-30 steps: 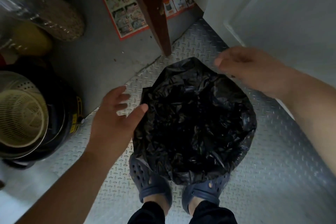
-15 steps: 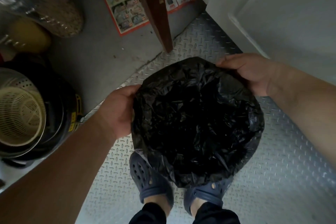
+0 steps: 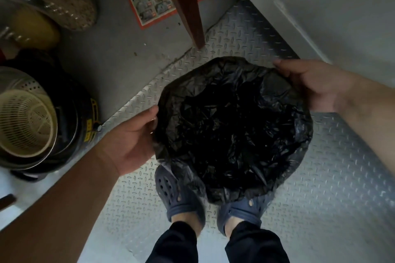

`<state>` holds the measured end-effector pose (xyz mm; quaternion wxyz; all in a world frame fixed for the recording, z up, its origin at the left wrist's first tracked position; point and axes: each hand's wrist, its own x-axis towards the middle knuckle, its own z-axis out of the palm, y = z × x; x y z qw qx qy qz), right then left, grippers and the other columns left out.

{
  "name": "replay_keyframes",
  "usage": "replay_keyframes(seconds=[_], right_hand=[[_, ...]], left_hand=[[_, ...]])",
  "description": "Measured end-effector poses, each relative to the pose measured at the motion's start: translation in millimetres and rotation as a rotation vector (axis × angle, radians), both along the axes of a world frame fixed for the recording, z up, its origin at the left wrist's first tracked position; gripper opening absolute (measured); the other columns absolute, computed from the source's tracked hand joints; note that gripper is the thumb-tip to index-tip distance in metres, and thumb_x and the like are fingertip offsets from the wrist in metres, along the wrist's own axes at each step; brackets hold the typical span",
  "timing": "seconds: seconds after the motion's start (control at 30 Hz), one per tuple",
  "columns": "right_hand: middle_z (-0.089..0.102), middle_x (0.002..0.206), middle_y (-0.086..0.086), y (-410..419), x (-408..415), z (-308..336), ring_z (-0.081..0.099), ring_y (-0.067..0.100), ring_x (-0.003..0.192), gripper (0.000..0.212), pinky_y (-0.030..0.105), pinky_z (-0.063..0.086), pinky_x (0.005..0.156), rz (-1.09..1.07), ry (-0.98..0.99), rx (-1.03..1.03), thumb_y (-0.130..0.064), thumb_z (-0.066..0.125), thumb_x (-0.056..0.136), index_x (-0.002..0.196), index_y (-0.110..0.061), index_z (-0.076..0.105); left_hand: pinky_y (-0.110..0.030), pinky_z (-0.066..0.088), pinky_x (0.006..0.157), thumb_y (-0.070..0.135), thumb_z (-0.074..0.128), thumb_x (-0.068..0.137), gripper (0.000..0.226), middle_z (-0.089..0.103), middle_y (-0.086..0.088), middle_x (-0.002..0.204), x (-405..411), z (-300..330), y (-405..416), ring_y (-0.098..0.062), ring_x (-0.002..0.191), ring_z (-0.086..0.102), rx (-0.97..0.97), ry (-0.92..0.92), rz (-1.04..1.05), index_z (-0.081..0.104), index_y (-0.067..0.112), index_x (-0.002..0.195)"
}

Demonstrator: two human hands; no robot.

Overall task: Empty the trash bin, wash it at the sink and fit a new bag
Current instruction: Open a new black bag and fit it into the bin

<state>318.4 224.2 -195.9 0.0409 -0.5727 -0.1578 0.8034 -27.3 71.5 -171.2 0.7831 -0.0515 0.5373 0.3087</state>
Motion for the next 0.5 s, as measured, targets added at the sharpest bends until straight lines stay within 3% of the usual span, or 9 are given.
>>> replay_keyframes(seconds=[0.1,0.2,0.3,0.37,0.43,0.5], right_hand=[[0.071,0.122,0.011,-32.1,24.3,6.0,0.067,0.027,0.113,0.045,0.042,0.057,0.089,-0.145,0.018,-0.068,-0.033,0.061,0.079,0.117,-0.011,0.072],[0.063,0.134,0.011,-68.4,43.6,5.4,0.060,0.026,0.124,0.044,0.045,0.055,0.095,-0.307,0.083,-0.097,-0.022,0.059,0.077,0.118,-0.011,0.071],[0.060,0.138,0.013,-96.2,48.8,-2.7,0.058,0.027,0.127,0.041,0.055,0.047,0.101,-0.405,0.097,-0.079,-0.021,0.052,0.087,0.122,-0.011,0.070],[0.062,0.136,0.014,-105.1,44.9,-10.0,0.058,0.029,0.127,0.044,0.055,0.050,0.098,-0.433,0.103,-0.080,-0.024,0.052,0.088,0.128,-0.010,0.065],[0.067,0.127,0.014,-108.2,36.7,-16.8,0.061,0.030,0.123,0.046,0.049,0.056,0.089,-0.479,0.110,-0.079,-0.024,0.059,0.081,0.124,-0.010,0.066],[0.075,0.108,0.011,-109.7,27.8,-21.5,0.068,0.028,0.111,0.044,0.043,0.060,0.078,-0.511,0.104,-0.065,-0.024,0.080,0.060,0.103,-0.012,0.077]], left_hand=[[-0.032,0.057,0.075,0.029,0.072,0.078,0.009,0.072,0.000,0.091,-0.8,17.8,-24.9,-0.017,0.084,0.068,-0.004,0.146,-0.030,0.075,0.023,0.085],[-0.028,0.058,0.061,0.019,0.068,0.079,0.011,0.075,-0.002,0.087,3.0,20.4,-38.7,-0.016,0.076,0.070,-0.058,0.230,-0.007,0.067,0.017,0.090],[-0.032,0.061,0.073,0.017,0.061,0.088,0.017,0.074,-0.006,0.097,7.9,11.1,-45.0,-0.019,0.088,0.071,-0.106,0.125,0.160,0.067,0.013,0.103],[-0.033,0.061,0.077,0.016,0.052,0.097,0.019,0.075,-0.006,0.094,13.3,-0.8,-49.1,-0.019,0.088,0.073,-0.121,-0.006,0.274,0.068,0.010,0.105],[-0.036,0.062,0.079,0.017,0.043,0.103,0.027,0.076,-0.009,0.101,21.3,-14.8,-50.8,-0.021,0.094,0.074,-0.119,-0.098,0.313,0.068,0.007,0.110],[-0.042,0.057,0.096,0.019,0.040,0.103,0.032,0.072,-0.012,0.118,33.1,-26.9,-49.7,-0.026,0.111,0.069,-0.136,-0.098,0.290,0.065,0.007,0.119]])
